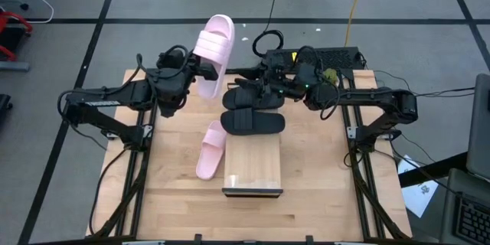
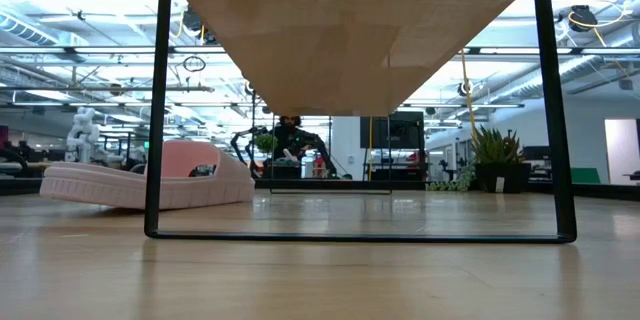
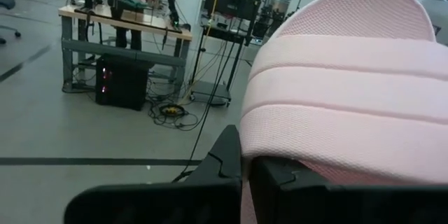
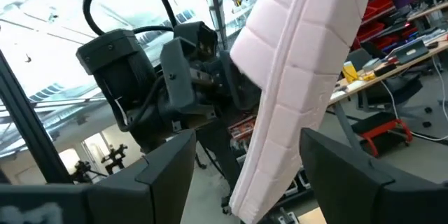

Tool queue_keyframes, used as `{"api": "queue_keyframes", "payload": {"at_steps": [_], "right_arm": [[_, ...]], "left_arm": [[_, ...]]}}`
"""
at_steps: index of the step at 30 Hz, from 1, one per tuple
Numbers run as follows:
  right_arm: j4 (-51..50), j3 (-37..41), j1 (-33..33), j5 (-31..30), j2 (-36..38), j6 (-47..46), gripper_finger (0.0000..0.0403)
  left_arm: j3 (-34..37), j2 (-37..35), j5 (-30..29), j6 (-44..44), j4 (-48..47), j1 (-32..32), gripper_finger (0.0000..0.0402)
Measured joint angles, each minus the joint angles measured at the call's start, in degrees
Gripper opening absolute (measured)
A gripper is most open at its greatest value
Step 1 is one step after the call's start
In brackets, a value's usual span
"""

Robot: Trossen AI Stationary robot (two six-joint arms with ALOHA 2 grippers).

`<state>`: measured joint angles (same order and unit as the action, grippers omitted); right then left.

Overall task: Pick and place slides into the shelf
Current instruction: Put the left pink slide on the shelf

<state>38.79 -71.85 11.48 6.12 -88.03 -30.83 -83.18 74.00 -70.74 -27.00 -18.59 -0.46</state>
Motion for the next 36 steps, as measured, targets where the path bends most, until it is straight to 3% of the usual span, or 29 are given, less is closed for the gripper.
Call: {"api": "queue_keyframes", "payload": {"at_steps": [11, 21, 36], "right_arm": [[2.2, -1.4, -2.0, -0.2, -3.4, -0.4, 0.0247], [1.4, -4.7, -1.1, 0.1, -7.5, -0.4, 0.0247], [-2.4, -4.7, 0.9, 0.1, -7.2, 0.1, 0.0247]], "left_arm": [[-0.1, 1.4, 0.0, 7.5, 6.9, 0.2, 0.0], [0.0, 1.5, -0.4, 8.9, 6.8, 0.2, 0.0], [0.0, 1.4, -1.3, 12.4, 6.7, 0.2, 0.0]]}}
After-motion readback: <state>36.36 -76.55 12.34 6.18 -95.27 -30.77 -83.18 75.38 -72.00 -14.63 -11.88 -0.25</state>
